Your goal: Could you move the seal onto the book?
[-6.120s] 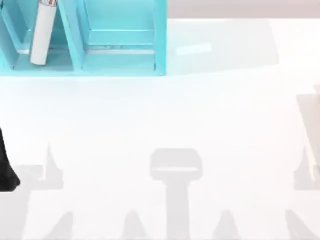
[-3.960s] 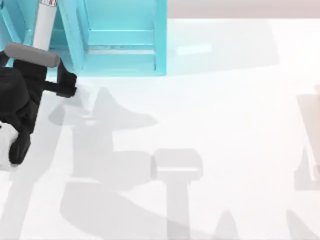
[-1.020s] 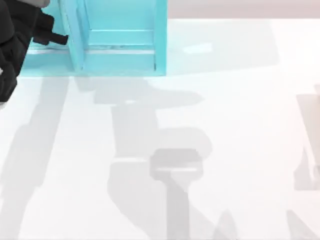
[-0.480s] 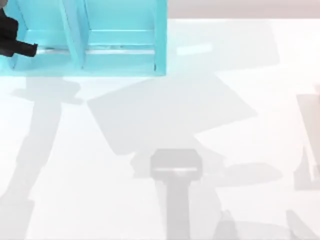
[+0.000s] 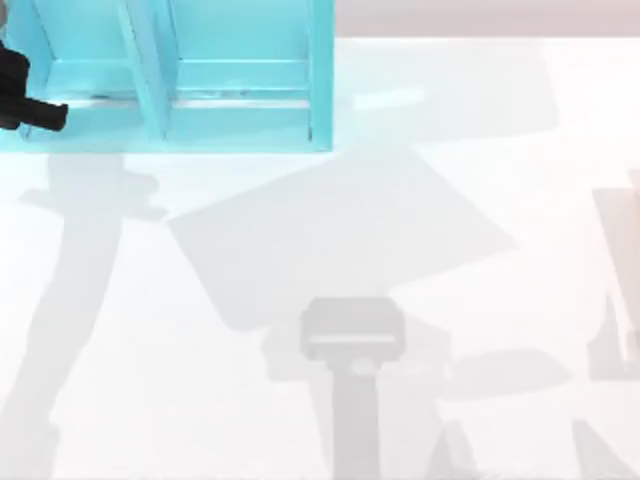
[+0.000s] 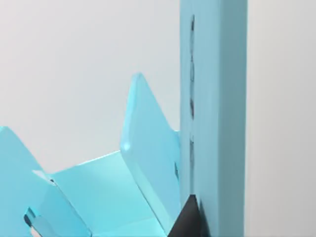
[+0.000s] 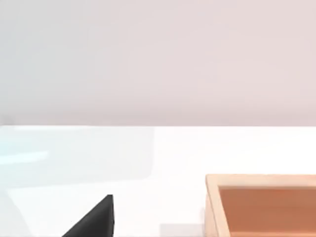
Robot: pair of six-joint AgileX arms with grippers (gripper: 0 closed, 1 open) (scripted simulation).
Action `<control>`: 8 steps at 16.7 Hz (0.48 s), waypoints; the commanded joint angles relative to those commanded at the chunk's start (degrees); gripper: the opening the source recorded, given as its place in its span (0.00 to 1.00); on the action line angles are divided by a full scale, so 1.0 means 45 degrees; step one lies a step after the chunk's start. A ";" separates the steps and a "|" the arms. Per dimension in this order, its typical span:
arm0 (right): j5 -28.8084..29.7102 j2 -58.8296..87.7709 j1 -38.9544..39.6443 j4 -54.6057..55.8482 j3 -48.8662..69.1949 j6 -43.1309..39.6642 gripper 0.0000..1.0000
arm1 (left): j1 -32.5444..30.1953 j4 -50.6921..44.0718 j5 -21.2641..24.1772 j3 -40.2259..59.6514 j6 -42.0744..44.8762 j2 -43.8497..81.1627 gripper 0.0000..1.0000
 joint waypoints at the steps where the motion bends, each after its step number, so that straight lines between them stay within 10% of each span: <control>1: 0.0000 0.0000 0.0000 0.0000 0.0000 0.0000 1.00 | 0.0000 0.0000 0.0000 0.0000 0.0000 0.0000 0.00; 8: 0.0000 0.0000 0.0000 0.0000 0.0000 0.0000 1.00 | -0.1466 -0.0525 -0.0831 0.0718 -0.2985 0.0705 0.00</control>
